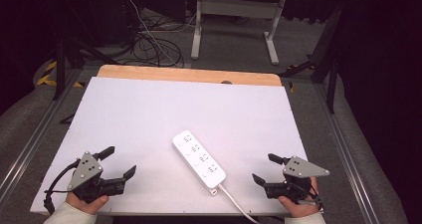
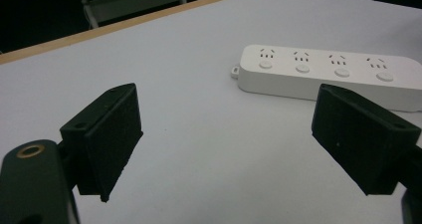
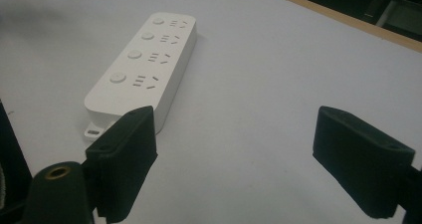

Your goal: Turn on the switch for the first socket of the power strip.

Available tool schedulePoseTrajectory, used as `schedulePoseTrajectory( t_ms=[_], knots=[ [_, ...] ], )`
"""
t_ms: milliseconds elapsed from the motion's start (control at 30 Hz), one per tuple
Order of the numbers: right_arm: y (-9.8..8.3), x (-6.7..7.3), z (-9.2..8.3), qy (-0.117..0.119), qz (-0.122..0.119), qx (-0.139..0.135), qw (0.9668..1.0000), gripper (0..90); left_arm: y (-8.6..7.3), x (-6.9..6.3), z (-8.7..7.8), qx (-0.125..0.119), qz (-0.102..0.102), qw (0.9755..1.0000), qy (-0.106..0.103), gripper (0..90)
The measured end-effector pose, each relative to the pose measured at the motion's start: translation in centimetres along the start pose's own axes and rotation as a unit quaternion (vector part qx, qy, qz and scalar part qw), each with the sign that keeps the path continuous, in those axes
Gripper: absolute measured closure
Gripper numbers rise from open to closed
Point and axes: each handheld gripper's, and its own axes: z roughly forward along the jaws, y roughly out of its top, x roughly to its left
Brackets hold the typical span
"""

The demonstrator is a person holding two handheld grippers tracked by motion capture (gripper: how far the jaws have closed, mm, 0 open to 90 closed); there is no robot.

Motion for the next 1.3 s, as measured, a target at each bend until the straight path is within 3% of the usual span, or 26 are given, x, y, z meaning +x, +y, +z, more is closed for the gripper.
schedulePoseTrajectory(
  t_ms=[533, 700, 1000, 1300],
  knots=[
    [0.2, 0.1, 0.0, -0.003, -0.011, -0.006, 0.9999, 20.1, 0.0, -0.2, -0.2, 0.005, 0.016, 0.9997, 0.018, 13.0],
    [0.3, 0.0, -0.1, -0.003, -0.011, -0.006, 0.9999, 22.7, -0.1, -0.1, -0.1, 0.007, 0.006, 0.9998, 0.019, 13.0],
    [0.7, 0.0, -0.3, 0.004, -0.013, -0.001, 0.9999, 26.1, -0.1, -0.2, -0.1, 0.006, 0.009, 0.9997, 0.020, 13.0],
    [2.3, 0.1, 0.0, 0.028, -0.008, 0.010, 0.9995, 26.1, 0.0, -0.3, -0.2, 0.007, 0.014, 0.9996, 0.023, 13.0]
  ],
)
